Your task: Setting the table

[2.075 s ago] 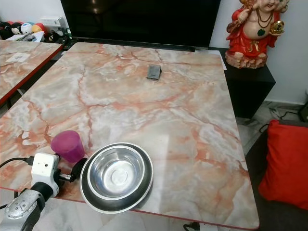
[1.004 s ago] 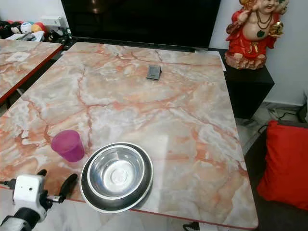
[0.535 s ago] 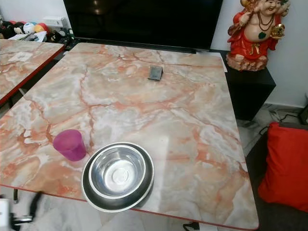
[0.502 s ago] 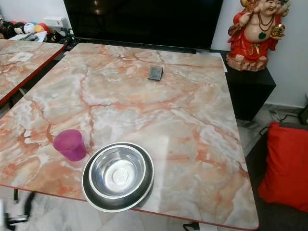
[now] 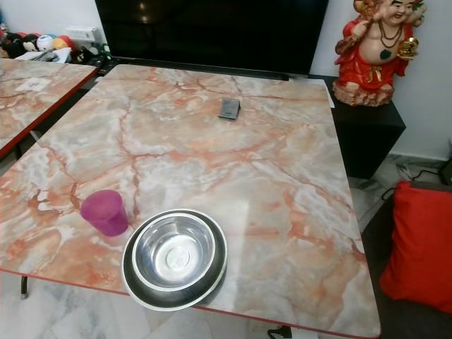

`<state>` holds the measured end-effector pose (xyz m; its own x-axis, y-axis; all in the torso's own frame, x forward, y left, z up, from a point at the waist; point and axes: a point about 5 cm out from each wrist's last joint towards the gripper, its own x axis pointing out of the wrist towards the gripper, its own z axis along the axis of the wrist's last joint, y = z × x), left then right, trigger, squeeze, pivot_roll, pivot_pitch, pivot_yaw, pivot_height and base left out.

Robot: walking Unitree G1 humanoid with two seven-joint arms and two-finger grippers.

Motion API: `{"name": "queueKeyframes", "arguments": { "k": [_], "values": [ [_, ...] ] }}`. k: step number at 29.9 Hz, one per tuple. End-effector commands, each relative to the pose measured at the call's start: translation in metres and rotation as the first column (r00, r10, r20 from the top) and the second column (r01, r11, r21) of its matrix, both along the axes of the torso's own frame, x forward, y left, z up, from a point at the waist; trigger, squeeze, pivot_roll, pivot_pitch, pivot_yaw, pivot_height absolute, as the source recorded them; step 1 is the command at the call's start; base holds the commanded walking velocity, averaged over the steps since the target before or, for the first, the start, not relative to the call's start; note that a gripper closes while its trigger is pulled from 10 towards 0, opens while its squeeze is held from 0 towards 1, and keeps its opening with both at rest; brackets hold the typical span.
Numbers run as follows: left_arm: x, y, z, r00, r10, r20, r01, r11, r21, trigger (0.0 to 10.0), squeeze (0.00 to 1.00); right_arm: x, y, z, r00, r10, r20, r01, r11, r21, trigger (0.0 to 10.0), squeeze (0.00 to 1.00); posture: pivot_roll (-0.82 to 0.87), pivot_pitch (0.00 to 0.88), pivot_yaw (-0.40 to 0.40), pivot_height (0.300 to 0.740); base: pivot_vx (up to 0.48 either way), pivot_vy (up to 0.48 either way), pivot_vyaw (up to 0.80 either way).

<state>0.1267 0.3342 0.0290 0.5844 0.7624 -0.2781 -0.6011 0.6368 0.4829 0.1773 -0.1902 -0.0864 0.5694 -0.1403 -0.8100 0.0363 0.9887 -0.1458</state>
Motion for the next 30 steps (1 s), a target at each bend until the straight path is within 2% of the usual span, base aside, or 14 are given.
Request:
{"name": "queueKeyframes", "arguments": {
  "k": [1, 4, 7, 9, 10, 11, 14, 16, 19, 22, 24, 25, 26, 30],
  "values": [
    [-0.003, 0.002, -0.008, 0.998, -0.005, -0.063, 0.006, 1.000, 0.011, 10.0, 0.00, -0.005, 0.000, -0.003, 1.000, -0.012, -0.015, 0.012, 1.000, 0.001, 10.0, 0.00, 0.07, 0.093, -0.008, 0.740, 0.000, 0.000, 0.00],
    [0.003, -0.005, -0.030, 0.990, -0.058, -0.132, 0.049, 0.996, -0.072, 10.0, 0.00, -0.006, 0.000, -0.003, 1.000, -0.023, -0.014, 0.023, 1.000, 0.001, 10.0, 0.00, 0.06, 0.084, -0.006, 0.740, 0.000, 0.000, 0.00],
    [0.015, -0.025, -0.053, 0.960, -0.212, -0.183, 0.170, 0.960, -0.221, 10.0, 0.00, -0.006, 0.000, -0.003, 1.000, -0.024, -0.015, 0.024, 1.000, -0.001, 10.0, 0.00, 0.06, 0.082, -0.009, 0.740, 0.000, 0.000, 0.00],
    [0.029, -0.047, -0.064, 0.896, -0.393, -0.205, 0.330, 0.900, -0.283, 10.0, 0.00, -0.006, 0.000, -0.003, 1.000, -0.023, -0.016, 0.022, 1.000, -0.002, 10.0, 0.00, 0.06, 0.077, -0.010, 0.740, 0.000, 0.000, 0.00],
    [0.029, -0.047, -0.064, 0.896, -0.393, -0.205, 0.330, 0.900, -0.283, 10.0, 0.00, -0.006, 0.000, -0.003, 1.000, -0.023, -0.016, 0.022, 1.000, -0.002, 10.0, 0.00, 0.06, 0.077, -0.010, 0.740, 0.000, 0.000, 0.00],
    [0.040, -0.068, -0.074, 0.842, -0.507, -0.185, 0.419, 0.830, -0.367, 10.0, 0.00, -0.006, 0.000, -0.003, 1.000, -0.023, -0.016, 0.023, 1.000, -0.002, 10.0, 0.00, 0.05, 0.071, -0.008, 0.740, 0.000, 0.000, 0.00],
    [0.048, -0.080, -0.079, 0.831, -0.535, -0.156, 0.442, 0.803, -0.399, 10.0, 0.00, -0.007, 0.000, -0.003, 1.000, -0.025, -0.016, 0.025, 1.000, -0.003, 10.0, 0.00, 0.04, 0.060, -0.006, 0.740, 0.000, 0.000, 0.00],
    [0.050, -0.087, -0.085, 0.824, -0.541, -0.168, 0.434, 0.794, -0.426, 10.0, 0.00, -0.007, 0.001, -0.003, 1.000, -0.026, -0.016, 0.026, 1.000, -0.002, 10.0, 0.00, 0.04, 0.060, -0.006, 0.740, 0.000, 0.000, 0.00],
    [0.047, -0.107, -0.102, 0.788, -0.572, -0.229, 0.403, 0.759, -0.512, 10.0, 0.00, -0.007, 0.001, -0.003, 1.000, -0.022, -0.018, 0.022, 1.000, -0.004, 10.0, 0.00, 0.03, 0.048, -0.009, 0.740, 0.000, 0.000, 0.00],
    [0.041, -0.116, -0.111, 0.753, -0.602, -0.264, 0.390, 0.732, -0.558, 10.0, 0.00, -0.007, 0.001, -0.003, 0.999, -0.030, -0.017, 0.030, 1.000, -0.002, 10.0, 0.00, 0.01, 0.041, -0.006, 0.740, 0.000, 0.000, 0.00],
    [0.041, -0.117, -0.112, 0.766, -0.588, -0.258, 0.372, 0.734, -0.568, 10.0, 0.00, -0.008, 0.001, -0.004, 0.999, -0.031, -0.018, 0.031, 1.000, -0.003, 10.0, 0.00, 0.01, 0.039, -0.006, 0.740, 0.000, 0.000, 0.00],
    [0.042, -0.116, -0.111, 0.798, -0.553, -0.239, 0.343, 0.743, -0.575, 10.0, 0.00, -0.008, 0.001, -0.004, 0.999, -0.031, -0.019, 0.031, 1.000, -0.004, 10.0, 0.00, 0.01, 0.036, -0.009, 0.740, 0.000, 0.000, 0.00],
    [0.042, -0.116, -0.111, 0.807, -0.543, -0.233, 0.334, 0.745, -0.577, 10.0, 0.00, -0.008, 0.001, -0.004, 0.999, -0.031, -0.020, 0.031, 0.999, -0.004, 10.0, 0.00, 0.01, 0.036, -0.009, 0.740, 0.000, 0.000, 0.00],
    [0.039, -0.116, -0.113, 0.813, -0.535, -0.228, 0.324, 0.742, -0.587, 10.0, 0.00, -0.009, 0.001, -0.004, 0.999, -0.023, -0.025, 0.023, 1.000, -0.006, 10.0, 0.00, 0.01, 0.032, -0.009, 0.740, 0.000, 0.000, 0.00]
  ]
}}
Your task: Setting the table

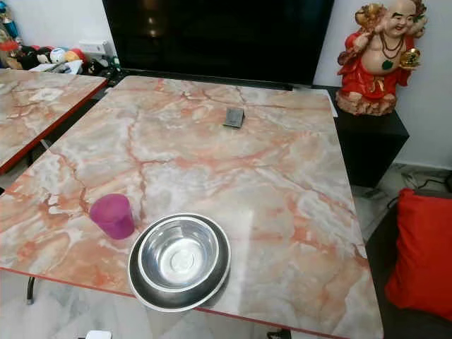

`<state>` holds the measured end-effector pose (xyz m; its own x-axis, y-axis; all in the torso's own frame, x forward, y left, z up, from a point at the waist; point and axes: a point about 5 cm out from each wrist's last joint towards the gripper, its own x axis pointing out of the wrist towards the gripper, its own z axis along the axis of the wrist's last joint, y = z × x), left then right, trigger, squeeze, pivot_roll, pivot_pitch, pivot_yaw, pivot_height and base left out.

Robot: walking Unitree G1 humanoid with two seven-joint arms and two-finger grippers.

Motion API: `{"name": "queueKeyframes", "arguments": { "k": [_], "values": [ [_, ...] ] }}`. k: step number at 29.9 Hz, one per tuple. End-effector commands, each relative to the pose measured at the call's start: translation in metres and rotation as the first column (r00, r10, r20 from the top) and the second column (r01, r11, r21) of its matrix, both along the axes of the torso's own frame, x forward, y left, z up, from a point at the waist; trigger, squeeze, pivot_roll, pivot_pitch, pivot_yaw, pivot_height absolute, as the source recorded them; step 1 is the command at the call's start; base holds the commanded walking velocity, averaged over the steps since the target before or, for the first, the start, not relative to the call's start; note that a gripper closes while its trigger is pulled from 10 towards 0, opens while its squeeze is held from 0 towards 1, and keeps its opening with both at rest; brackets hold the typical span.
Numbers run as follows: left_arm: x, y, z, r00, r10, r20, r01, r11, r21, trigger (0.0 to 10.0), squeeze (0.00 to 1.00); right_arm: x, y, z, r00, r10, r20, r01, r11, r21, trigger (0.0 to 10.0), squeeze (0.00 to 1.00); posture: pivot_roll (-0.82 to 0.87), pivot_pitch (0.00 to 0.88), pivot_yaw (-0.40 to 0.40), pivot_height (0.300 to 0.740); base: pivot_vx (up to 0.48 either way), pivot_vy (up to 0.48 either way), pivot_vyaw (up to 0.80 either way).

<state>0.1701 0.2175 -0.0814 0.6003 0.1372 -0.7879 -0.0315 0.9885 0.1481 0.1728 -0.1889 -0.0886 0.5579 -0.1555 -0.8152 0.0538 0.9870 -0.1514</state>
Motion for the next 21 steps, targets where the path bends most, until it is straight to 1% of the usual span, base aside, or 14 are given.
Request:
{"name": "queueKeyframes", "arguments": {
  "k": [1, 3, 5, 10, 15, 18, 21],
  "values": [
    [-0.004, 0.001, -0.002, 1.000, 0.019, -0.013, -0.020, 1.000, -0.010, 10.0, 0.00, -0.004, 0.000, -0.002, 1.000, -0.004, -0.015, 0.004, 1.000, -0.001, 10.0, 0.00, 0.01, 0.032, -0.009, 0.740, 0.000, 0.000, 0.00],
    [-0.008, 0.001, -0.005, 0.999, 0.044, -0.027, -0.045, 0.999, -0.023, 10.0, 0.00, -0.004, 0.000, -0.002, 1.000, -0.002, -0.015, 0.002, 1.000, 0.001, 10.0, 0.00, 0.01, 0.030, -0.008, 0.740, 0.000, 0.000, 0.00],
    [-0.011, 0.000, -0.007, 0.999, 0.027, -0.045, -0.028, 0.999, -0.022, 10.0, 0.00, -0.005, 0.000, -0.002, 1.000, -0.003, -0.015, 0.003, 1.000, 0.003, 10.0, 0.00, 0.00, 0.030, -0.003, 0.740, 0.000, 0.000, 0.00],
    [-0.010, -0.001, -0.006, 0.999, 0.037, -0.024, -0.038, 0.998, -0.044, 10.0, 0.00, -0.005, 0.001, -0.002, 1.000, -0.007, -0.015, 0.007, 1.000, 0.005, 10.0, 0.00, 0.01, 0.033, 0.000, 0.740, 0.000, 0.000, 0.00],
    [-0.010, -0.002, -0.007, 0.999, 0.034, -0.030, -0.035, 0.998, -0.047, 10.0, 0.00, -0.006, 0.000, -0.003, 1.000, 0.001, -0.024, -0.001, 1.000, -0.001, 10.0, 0.00, 0.01, 0.044, -0.007, 0.740, 0.000, 0.000, 0.00],
    [-0.012, -0.001, -0.007, 0.998, 0.061, -0.035, -0.063, 0.997, -0.051, 10.0, 0.00, -0.006, 0.000, -0.003, 1.000, 0.000, -0.023, 0.000, 1.000, -0.001, 10.0, 0.00, 0.02, 0.054, -0.009, 0.740, 0.000, 0.000, 0.00],
    [-0.016, 0.001, -0.009, 0.997, 0.067, -0.046, -0.069, 0.997, -0.044, 10.0, 0.00, -0.006, 0.000, -0.003, 1.000, 0.004, -0.023, -0.004, 1.000, -0.002, 10.0, 0.00, 0.02, 0.064, -0.018, 0.740, 0.000, 0.474, 0.00]
  ]
}}
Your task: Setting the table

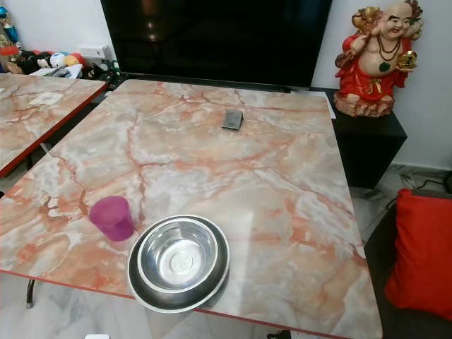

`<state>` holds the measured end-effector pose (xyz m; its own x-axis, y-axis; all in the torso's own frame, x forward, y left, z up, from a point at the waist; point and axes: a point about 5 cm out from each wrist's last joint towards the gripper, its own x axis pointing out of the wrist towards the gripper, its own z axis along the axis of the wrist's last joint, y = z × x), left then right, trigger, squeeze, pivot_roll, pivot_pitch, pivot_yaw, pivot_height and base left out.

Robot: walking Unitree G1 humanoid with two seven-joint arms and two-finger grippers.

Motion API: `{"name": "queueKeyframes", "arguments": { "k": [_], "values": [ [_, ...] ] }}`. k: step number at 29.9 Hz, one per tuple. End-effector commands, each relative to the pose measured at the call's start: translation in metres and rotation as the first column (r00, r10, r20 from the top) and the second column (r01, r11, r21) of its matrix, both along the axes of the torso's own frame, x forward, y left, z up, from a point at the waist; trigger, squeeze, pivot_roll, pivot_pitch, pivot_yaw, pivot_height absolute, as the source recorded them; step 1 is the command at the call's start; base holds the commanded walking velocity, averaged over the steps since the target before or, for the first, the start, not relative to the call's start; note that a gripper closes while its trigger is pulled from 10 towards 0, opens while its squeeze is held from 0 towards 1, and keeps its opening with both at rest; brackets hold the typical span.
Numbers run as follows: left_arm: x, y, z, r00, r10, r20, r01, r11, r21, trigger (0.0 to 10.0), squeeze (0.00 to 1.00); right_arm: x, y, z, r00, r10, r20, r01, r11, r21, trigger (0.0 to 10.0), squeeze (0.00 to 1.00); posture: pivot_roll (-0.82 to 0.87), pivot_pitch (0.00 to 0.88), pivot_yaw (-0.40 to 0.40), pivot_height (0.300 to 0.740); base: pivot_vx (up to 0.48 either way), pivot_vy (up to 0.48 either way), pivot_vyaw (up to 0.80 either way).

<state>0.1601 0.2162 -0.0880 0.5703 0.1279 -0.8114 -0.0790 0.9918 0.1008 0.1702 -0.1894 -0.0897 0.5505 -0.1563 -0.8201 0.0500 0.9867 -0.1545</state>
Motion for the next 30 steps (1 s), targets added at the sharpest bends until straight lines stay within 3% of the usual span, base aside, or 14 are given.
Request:
{"name": "queueKeyframes", "arguments": {
  "k": [1, 22, 30],
  "values": [
    [-0.007, 0.003, -0.002, 1.000, 0.019, -0.016, -0.019, 1.000, 0.003, 10.0, 0.00, -0.003, 0.001, -0.001, 1.000, 0.003, -0.014, -0.003, 1.000, 0.000, 10.0, 0.00, 0.02, 0.064, -0.018, 0.740, 0.000, 0.480, 0.00],
    [-0.043, 0.011, -0.013, 0.995, 0.037, -0.089, -0.036, 0.999, 0.013, 10.0, 0.00, -0.002, 0.000, -0.001, 1.000, 0.002, -0.017, -0.002, 1.000, -0.014, 10.0, 0.00, 0.01, 0.082, -0.017, 0.740, 0.000, 0.480, 0.08],
    [-0.046, 0.012, -0.013, 0.994, 0.052, -0.094, -0.051, 0.999, 0.013, 10.0, 0.00, -0.002, -0.001, -0.001, 1.000, 0.006, -0.020, -0.006, 1.000, -0.017, 10.0, 0.00, 0.01, 0.086, -0.021, 0.740, 0.000, 0.480, 0.00]
  ]
}}
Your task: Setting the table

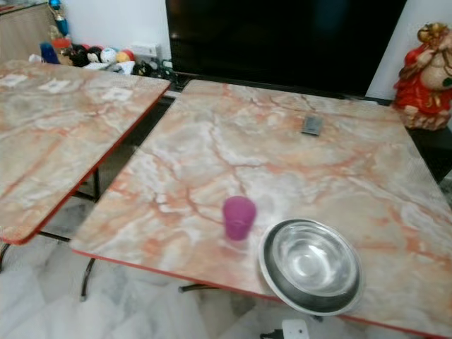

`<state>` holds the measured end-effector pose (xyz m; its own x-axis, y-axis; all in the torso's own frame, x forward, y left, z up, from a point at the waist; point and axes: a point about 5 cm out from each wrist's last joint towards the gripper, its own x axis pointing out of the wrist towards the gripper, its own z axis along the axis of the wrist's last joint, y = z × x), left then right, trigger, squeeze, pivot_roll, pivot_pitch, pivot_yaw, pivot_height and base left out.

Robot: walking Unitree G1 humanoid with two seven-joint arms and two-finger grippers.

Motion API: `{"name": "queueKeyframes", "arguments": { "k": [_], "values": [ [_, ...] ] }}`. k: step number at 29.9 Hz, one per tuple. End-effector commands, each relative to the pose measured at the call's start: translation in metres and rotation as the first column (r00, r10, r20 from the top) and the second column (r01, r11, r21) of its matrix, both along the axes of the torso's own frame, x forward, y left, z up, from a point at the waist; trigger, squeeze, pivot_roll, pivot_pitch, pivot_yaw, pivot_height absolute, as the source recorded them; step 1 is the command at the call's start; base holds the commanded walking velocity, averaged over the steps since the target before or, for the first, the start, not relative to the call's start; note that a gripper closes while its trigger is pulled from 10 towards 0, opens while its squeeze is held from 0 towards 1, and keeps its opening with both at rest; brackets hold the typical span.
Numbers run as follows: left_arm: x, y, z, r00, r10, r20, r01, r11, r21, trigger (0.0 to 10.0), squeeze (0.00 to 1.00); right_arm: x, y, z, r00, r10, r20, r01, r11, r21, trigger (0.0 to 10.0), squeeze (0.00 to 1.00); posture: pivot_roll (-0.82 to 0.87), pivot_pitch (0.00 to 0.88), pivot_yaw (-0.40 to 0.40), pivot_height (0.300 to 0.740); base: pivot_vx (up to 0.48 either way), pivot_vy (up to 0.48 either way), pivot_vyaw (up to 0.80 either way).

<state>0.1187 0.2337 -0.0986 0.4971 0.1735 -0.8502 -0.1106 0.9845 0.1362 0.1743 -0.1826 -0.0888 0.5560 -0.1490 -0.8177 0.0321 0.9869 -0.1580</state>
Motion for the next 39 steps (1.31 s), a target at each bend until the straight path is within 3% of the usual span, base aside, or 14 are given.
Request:
{"name": "queueKeyframes", "arguments": {
  "k": [1, 39],
  "values": [
    [-0.0044, -0.0053, -0.0027, 1.000, 0.011, -0.014, -0.011, 1.000, -0.017, 10.0, 0.00, -0.0058, -0.0074, -0.0019, 1.000, -0.013, -0.023, 0.013, 1.000, -0.013, 10.0, 0.00, 0.01, 0.086, -0.020, 0.740, 0.000, 0.480, 0.00],
    [-0.0087, -0.0060, -0.0043, 0.999, -0.001, -0.034, 0.001, 1.000, -0.015, 10.0, 0.00, -0.0054, -0.0058, -0.0020, 1.000, -0.003, -0.023, 0.003, 1.000, 0.008, 10.0, 0.00, 0.01, 0.097, -0.019, 0.740, 0.000, 0.480, 0.00]
  ]
}}
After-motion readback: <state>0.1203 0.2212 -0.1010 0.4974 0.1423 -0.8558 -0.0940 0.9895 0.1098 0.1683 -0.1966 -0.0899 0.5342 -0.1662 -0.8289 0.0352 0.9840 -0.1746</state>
